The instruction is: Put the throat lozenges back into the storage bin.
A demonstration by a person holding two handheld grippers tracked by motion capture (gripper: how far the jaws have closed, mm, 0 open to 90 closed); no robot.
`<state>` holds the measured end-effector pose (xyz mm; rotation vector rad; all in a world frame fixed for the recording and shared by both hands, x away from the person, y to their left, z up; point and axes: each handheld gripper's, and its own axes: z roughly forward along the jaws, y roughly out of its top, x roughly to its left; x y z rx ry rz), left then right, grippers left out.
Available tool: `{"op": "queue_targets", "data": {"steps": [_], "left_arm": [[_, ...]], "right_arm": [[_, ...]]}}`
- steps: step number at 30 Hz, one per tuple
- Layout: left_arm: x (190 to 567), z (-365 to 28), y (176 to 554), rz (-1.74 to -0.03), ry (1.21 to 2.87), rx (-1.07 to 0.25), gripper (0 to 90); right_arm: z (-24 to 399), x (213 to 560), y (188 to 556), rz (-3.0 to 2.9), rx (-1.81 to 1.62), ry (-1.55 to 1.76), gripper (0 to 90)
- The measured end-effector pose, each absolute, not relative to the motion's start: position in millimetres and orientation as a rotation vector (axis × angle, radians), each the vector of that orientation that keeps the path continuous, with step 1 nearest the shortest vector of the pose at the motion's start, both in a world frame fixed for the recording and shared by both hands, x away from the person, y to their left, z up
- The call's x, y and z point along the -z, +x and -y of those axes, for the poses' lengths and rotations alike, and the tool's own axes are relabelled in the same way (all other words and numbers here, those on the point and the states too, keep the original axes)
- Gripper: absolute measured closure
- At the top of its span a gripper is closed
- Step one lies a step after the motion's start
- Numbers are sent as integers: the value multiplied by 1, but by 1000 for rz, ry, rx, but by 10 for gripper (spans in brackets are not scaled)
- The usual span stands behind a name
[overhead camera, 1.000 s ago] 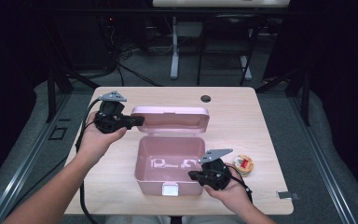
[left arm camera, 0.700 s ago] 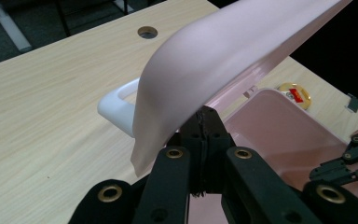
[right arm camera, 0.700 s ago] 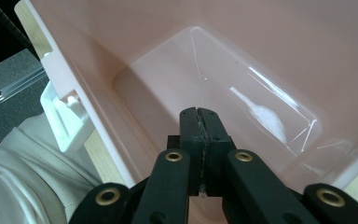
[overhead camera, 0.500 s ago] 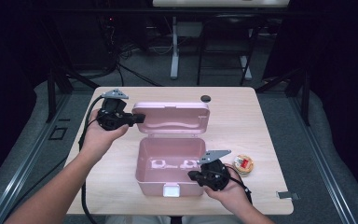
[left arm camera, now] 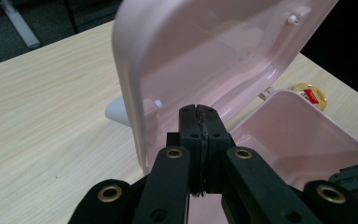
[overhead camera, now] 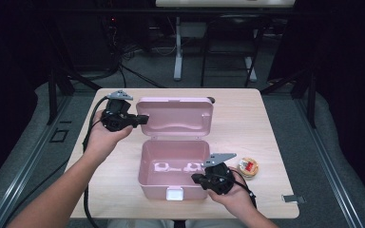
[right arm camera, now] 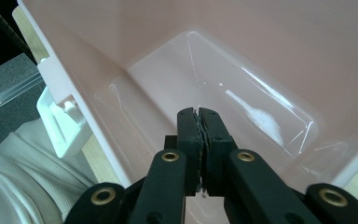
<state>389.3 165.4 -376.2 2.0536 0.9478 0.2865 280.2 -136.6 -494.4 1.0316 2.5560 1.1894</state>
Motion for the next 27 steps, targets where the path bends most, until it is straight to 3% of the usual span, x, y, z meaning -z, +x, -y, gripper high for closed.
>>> {"op": "queue_targets", "data": {"steps": [27], "left_arm": [[420,-173,385,-993,2076,-246,820]], "right_arm": [[138,496,280,-2529,-1221,1043,900]]}}
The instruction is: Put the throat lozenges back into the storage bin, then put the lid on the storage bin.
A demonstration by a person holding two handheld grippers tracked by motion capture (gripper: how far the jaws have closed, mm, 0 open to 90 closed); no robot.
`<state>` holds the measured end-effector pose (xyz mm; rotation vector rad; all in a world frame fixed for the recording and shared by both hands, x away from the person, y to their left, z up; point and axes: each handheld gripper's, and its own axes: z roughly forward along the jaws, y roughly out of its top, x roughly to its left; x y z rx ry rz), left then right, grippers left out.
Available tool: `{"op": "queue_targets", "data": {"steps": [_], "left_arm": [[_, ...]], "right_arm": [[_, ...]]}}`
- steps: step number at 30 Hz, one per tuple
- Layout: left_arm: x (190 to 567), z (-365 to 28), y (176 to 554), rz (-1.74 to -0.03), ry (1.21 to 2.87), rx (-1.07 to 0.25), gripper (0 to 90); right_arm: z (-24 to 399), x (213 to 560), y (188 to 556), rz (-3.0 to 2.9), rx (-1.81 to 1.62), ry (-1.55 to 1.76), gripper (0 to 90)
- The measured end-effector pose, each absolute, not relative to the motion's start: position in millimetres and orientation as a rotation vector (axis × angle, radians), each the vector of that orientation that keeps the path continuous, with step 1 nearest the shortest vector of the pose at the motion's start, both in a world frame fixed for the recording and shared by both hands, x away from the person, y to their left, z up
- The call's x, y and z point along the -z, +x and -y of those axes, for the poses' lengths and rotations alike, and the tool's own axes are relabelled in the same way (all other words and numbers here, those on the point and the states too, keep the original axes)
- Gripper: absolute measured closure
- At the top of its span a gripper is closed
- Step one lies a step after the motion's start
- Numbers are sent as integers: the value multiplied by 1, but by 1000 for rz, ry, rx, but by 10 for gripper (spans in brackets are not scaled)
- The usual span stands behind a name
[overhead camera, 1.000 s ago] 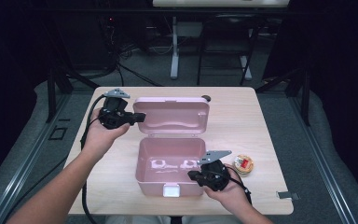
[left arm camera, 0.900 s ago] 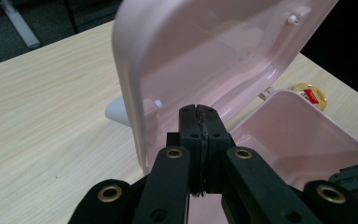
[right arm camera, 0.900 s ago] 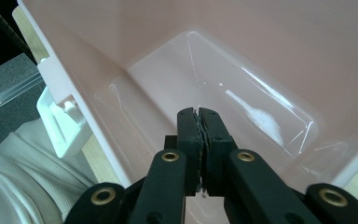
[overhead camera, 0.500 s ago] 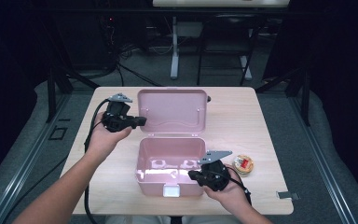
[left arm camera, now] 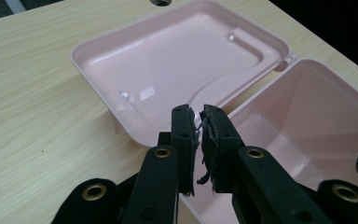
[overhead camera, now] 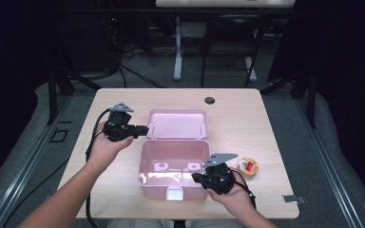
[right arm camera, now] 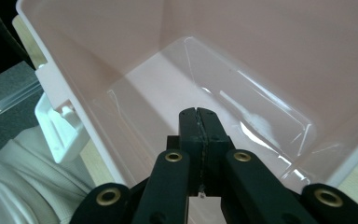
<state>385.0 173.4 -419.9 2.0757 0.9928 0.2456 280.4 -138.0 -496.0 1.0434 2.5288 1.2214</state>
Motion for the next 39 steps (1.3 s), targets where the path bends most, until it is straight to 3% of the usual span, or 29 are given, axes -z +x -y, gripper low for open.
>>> {"op": "queue_targets", "data": {"steps": [13,18,26,29,39], "left_arm": [[437,-187,361,-925,2082,-253,653],[435,-189,350,-907,2090,-300,623],[433,-190,342,-883,2081,-250,563],[434,-188,338,-837,2122,-279,506],[440,-192,331,-815,2117,-313,470]], "right_arm": [[137,496,279,-2522,-1216,1038,869],[135,495,280,-2521,-1219,1049,826],[137,488,280,-2518,-1207,1045,771],[138,482,281,-2502,-1214,1033,739],[148,459,287,-2460,-1266,1044,611]]}}
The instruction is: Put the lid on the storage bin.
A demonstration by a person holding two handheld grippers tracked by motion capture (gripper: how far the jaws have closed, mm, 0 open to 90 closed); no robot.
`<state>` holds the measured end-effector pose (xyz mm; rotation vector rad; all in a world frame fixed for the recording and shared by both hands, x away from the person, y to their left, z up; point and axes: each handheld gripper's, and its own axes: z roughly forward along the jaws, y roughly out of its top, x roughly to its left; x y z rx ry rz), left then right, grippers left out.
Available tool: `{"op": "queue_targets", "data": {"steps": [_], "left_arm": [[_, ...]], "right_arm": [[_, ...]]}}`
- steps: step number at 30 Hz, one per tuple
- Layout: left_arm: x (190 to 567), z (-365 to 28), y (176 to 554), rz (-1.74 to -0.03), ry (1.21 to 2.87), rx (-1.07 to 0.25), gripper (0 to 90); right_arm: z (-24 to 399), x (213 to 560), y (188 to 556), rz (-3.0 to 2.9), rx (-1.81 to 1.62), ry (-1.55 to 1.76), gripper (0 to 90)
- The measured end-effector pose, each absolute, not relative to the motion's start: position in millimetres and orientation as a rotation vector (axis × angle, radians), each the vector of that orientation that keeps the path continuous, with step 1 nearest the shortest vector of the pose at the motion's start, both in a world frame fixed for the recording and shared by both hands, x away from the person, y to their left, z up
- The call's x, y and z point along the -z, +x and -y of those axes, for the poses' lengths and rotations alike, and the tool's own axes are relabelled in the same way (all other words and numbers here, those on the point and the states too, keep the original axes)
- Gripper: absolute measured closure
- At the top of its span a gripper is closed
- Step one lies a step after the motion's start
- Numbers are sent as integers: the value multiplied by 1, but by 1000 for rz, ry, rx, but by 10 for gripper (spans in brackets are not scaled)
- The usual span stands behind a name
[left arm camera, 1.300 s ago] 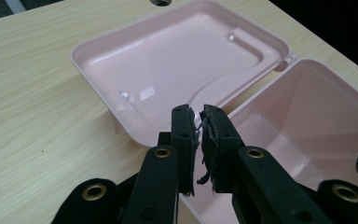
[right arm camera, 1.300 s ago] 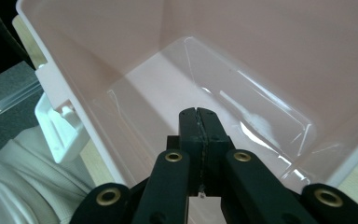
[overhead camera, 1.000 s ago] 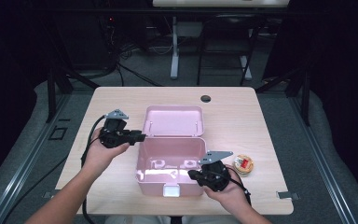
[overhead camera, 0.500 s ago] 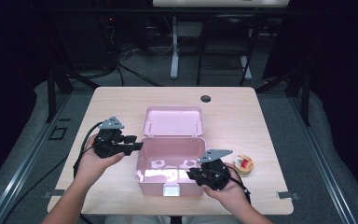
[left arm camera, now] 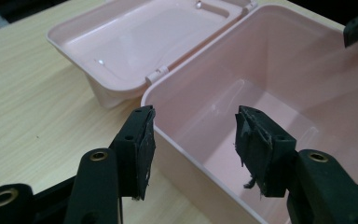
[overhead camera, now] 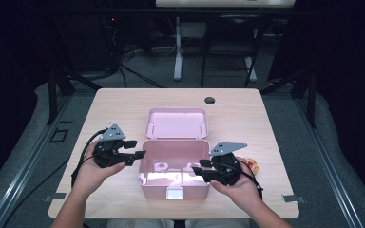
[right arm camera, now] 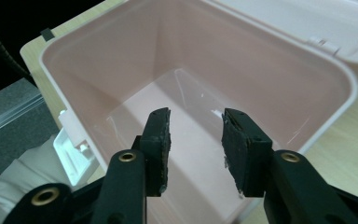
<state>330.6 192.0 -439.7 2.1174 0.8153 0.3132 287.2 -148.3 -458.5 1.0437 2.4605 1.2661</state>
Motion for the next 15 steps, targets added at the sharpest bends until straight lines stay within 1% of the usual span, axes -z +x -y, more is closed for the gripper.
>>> {"op": "queue_targets", "data": {"steps": [3,8,12,15], "left_arm": [[437,-193,327,-821,2147,-315,470],[435,-200,325,-853,2120,-310,464],[437,-206,324,-877,2123,-278,410],[439,-207,324,-893,2114,-279,374]], "right_arm": [[151,453,289,-2443,-1259,1032,582],[155,445,292,-2424,-1244,1012,525],[159,442,295,-2414,-1230,988,472],[163,440,297,-2419,-1222,1003,466]]}}
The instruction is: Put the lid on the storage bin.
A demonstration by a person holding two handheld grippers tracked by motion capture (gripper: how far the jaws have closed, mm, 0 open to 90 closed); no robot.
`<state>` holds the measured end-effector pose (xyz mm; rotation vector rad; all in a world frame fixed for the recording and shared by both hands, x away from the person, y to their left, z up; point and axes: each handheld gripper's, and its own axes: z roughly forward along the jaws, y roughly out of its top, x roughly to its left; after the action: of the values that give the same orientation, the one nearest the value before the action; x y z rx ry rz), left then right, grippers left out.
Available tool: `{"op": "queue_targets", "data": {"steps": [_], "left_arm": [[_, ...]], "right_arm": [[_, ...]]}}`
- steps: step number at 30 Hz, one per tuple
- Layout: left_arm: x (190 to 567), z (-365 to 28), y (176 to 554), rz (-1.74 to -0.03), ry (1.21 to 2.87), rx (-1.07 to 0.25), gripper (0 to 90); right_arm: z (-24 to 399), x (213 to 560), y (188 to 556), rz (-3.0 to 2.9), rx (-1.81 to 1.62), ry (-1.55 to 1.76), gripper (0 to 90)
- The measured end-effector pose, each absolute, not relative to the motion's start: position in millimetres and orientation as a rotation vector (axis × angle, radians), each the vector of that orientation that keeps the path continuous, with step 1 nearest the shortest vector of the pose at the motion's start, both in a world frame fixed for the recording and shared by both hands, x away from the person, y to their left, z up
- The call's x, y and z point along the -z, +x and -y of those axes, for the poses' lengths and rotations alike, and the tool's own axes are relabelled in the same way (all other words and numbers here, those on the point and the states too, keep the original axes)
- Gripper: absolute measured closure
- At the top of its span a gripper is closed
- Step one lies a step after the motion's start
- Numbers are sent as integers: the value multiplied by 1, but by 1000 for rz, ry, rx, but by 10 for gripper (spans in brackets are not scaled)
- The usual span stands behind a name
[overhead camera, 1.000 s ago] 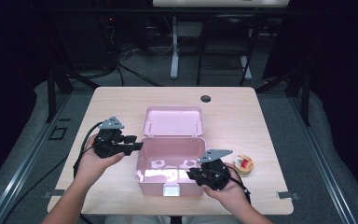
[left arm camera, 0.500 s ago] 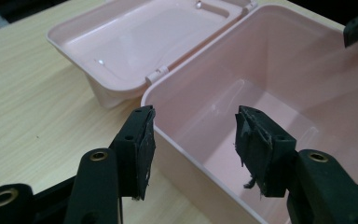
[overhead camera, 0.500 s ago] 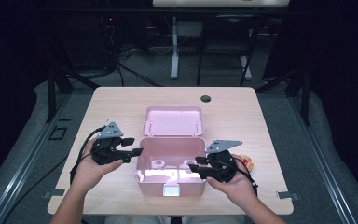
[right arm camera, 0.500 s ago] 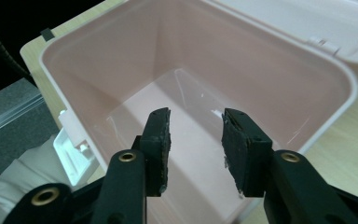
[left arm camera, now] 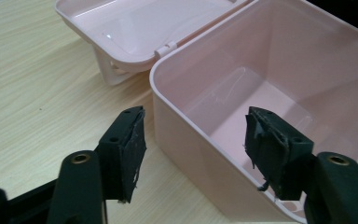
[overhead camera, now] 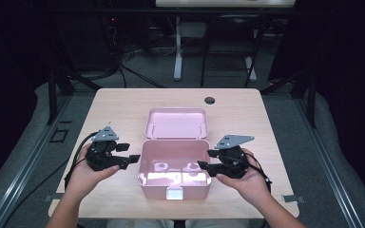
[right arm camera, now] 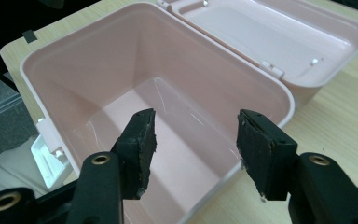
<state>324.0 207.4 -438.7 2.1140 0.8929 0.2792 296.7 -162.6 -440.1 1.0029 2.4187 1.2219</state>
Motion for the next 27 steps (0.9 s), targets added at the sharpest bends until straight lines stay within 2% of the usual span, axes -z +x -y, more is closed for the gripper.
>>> {"op": "queue_targets", "data": {"steps": [8,16,25,27], "left_arm": [[439,-211,322,-918,2100,-250,317],[437,-215,321,-935,2049,-219,238],[437,-212,317,-900,2096,-228,245],[437,-213,316,-884,2107,-234,323]], "right_arm": [[175,438,309,-2423,-1112,1088,353],[187,438,322,-2422,-1034,1133,308],[200,438,336,-2425,-948,1180,296],[202,439,338,-2425,-927,1190,296]]}}
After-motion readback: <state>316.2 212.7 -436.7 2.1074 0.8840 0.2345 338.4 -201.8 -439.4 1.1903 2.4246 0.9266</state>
